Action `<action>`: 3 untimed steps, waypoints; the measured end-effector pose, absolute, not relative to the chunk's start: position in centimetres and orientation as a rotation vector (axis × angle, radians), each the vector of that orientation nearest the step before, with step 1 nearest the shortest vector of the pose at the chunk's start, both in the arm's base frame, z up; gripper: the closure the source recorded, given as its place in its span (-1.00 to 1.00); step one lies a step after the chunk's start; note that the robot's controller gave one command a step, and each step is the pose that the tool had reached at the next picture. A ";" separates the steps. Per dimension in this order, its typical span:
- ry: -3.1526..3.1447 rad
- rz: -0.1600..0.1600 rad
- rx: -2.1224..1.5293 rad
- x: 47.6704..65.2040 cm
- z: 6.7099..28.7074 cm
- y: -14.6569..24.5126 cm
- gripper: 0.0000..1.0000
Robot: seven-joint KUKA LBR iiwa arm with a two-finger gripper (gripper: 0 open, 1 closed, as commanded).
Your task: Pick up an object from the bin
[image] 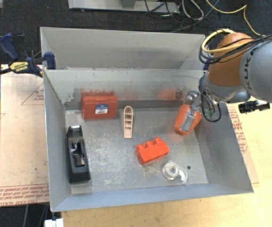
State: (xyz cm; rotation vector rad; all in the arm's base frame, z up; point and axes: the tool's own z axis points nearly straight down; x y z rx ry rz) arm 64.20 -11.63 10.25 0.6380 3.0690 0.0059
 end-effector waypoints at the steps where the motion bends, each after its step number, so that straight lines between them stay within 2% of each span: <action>1: 3.036 0.004 0.765 64.1 7.0 -10.2 -1.00; 2: 3.038 0.014 0.743 64.4 7.2 -12.2 1.00; 3: 3.038 0.014 0.742 64.4 7.2 -12.2 1.00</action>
Offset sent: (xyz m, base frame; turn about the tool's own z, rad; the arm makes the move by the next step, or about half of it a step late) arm -0.0004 -0.0096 -0.0325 0.0711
